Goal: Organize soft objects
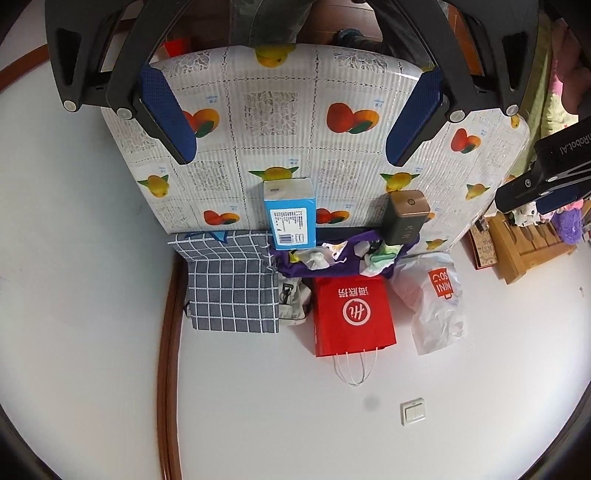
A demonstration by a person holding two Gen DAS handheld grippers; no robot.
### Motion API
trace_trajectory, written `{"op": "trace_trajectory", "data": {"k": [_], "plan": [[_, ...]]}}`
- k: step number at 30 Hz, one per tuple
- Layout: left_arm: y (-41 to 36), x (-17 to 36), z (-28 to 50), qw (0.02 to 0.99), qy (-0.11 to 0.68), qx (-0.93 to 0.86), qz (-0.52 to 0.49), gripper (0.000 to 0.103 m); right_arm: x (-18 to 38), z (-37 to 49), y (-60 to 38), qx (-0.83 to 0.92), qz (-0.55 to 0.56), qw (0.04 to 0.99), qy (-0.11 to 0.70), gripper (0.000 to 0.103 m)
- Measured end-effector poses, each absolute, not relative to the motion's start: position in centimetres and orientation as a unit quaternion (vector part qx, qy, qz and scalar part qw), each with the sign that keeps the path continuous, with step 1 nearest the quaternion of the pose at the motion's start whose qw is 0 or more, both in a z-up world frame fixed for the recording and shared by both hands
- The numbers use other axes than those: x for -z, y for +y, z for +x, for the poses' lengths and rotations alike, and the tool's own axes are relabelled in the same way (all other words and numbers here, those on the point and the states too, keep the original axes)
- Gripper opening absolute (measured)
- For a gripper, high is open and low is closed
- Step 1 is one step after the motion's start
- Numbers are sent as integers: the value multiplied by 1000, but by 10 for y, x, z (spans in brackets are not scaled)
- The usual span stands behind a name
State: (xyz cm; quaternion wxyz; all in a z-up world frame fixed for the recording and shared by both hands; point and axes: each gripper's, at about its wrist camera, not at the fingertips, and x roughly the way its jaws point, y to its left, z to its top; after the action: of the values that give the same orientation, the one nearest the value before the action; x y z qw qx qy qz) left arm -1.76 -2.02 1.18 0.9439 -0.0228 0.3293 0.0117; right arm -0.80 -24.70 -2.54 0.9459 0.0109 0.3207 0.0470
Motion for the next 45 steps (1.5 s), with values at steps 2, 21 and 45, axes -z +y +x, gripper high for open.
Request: {"op": "trace_trajectory", "data": {"k": [2, 21, 45], "plan": [[-20, -12, -18, 944, 329, -11, -23, 90, 25, -10, -246, -47, 10, 946, 319, 101], [-23, -12, -23, 944, 330, -8, -22, 90, 24, -14, -242, -54, 9, 947, 317, 101], [-21, -12, -23, 943, 331, -8, -23, 90, 24, -16, -242, -54, 9, 947, 315, 101]]}}
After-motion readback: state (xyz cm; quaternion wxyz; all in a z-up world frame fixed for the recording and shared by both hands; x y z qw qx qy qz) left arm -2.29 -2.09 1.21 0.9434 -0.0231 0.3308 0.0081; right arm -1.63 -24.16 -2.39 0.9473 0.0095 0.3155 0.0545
